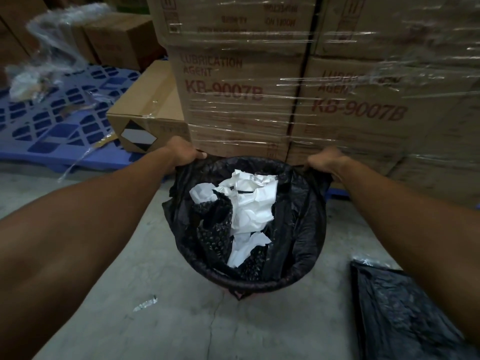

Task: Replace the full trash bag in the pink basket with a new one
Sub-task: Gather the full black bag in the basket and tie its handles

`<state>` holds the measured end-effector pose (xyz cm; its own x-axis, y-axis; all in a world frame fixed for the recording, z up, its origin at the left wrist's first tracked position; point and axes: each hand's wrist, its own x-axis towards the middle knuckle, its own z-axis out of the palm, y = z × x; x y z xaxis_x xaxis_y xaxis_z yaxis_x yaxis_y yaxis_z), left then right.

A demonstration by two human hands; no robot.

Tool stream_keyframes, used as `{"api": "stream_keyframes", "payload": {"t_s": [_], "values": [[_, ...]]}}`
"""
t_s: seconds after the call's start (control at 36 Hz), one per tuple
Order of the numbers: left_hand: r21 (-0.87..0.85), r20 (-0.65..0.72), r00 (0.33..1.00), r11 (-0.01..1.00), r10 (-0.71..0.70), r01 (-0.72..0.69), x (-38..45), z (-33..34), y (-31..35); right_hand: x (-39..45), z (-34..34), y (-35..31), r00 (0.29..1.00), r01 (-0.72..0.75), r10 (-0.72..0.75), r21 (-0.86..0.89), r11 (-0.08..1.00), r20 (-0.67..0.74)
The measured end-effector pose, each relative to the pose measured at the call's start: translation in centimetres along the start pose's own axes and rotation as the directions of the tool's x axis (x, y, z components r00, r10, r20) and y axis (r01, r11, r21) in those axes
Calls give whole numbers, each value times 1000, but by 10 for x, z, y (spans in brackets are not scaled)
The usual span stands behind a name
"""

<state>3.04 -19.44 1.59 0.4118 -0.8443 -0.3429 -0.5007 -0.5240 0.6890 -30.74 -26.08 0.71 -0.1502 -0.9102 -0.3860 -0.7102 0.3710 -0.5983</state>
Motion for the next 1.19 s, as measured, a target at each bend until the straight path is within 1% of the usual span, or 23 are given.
{"api": "stream_keyframes", "payload": {"t_s": [0.03, 0.06, 0.11, 0.17, 0.19, 0.22, 0.28, 0.33, 0.39, 0.44, 0.5, 0.56, 0.61, 0.67, 0.72, 0.78, 0.81, 0.86, 0.92, 1.0, 1.06, 1.11, 1.19], "values": [[3, -31, 998, 998, 60, -60, 0, 3, 0, 0, 2, 0, 999, 7, -6, 30, 1000, -38], [-49, -62, 992, 992, 113, -116, 1, 7, -1, 0, 6, 0, 998, 20, -16, 82, 996, -58], [-258, -127, 970, 938, 207, -233, -4, 18, 0, 4, 16, 2, 993, 57, -27, 274, 960, -111], [-403, -226, 938, 852, 261, -334, -5, 24, 1, 5, 23, 6, 983, 94, 4, 519, 850, -185], [-448, -254, 930, 819, 267, -357, -4, 24, 0, 5, 24, 9, 976, 121, 9, 581, 805, -216], [-470, -262, 929, 806, 260, -358, -3, 21, -2, 4, 23, 11, 971, 154, -6, 605, 781, -239], [-494, -238, 937, 798, 256, -344, -6, 14, -8, 3, 20, 19, 969, 183, -40, 597, 781, -244], [-458, -180, 949, 832, 259, -314, -15, 7, -19, -4, 16, 30, 970, 204, -101, 507, 838, -222], [-405, -129, 963, 874, 234, -267, -31, 2, -34, -17, 9, 46, 979, 193, -150, 400, 896, -137], [-339, -77, 977, 916, 199, -213, -51, -4, -51, -38, -1, 61, 987, 150, -160, 344, 927, 2], [-261, 4, 992, 958, 127, -122, -73, -10, -66, -60, -11, 72, 986, 96, -134, 328, 940, 97], [-158, 115, 993, 987, 31, -12, -92, -16, -80, -76, -18, 81, 984, 71, -115, 298, 952, 132], [-89, 210, 977, 995, -16, 35, -105, -19, -92, -84, -22, 90, 978, 46, -94, 245, 968, 188], [-71, 251, 967, 995, -44, 64, -118, -21, -103, -99, -23, 100, 960, -15, -41, 196, 980, 279], [-98, 247, 968, 992, -51, 77, -126, -18, -114, -110, -19, 109, 944, -76, 11, 188, 979, 329], [-195, 244, 966, 971, -88, 137, -135, -16, -121, -120, -17, 114, 928, -138, 46, 228, 964, 369], [-267, 277, 953, 943, -123, 199, -141, -14, -124, -125, -16, 116, 916, -158, 50, 242, 957, 398], [-393, 405, 900, 858, -161, 330, -153, -11, -132, -133, -14, 119, 884, -182, 42, 259, 949, 466], [-435, 490, 853, 798, -179, 418, -169, -10, -138, -143, -12, 125, 858, -223, 24, 329, 918, 513], [-373, 487, 850, 832, -200, 410, -184, -17, -143, -154, -16, 137, 844, -246, 13, 364, 899, 537], [-370, 439, 877, 849, -196, 376, -188, -29, -146, -159, -26, 145, 840, -211, -15, 350, 913, 543], [-398, 334, 922, 858, -195, 326, -191, -45, -146, -159, -40, 152, 858, -188, -38, 381, 905, 512], [-442, 148, 974, 869, -172, 221, -194, -65, -135, -153, -63, 154, 906, -156, -66, 474, 867, 419]]}}
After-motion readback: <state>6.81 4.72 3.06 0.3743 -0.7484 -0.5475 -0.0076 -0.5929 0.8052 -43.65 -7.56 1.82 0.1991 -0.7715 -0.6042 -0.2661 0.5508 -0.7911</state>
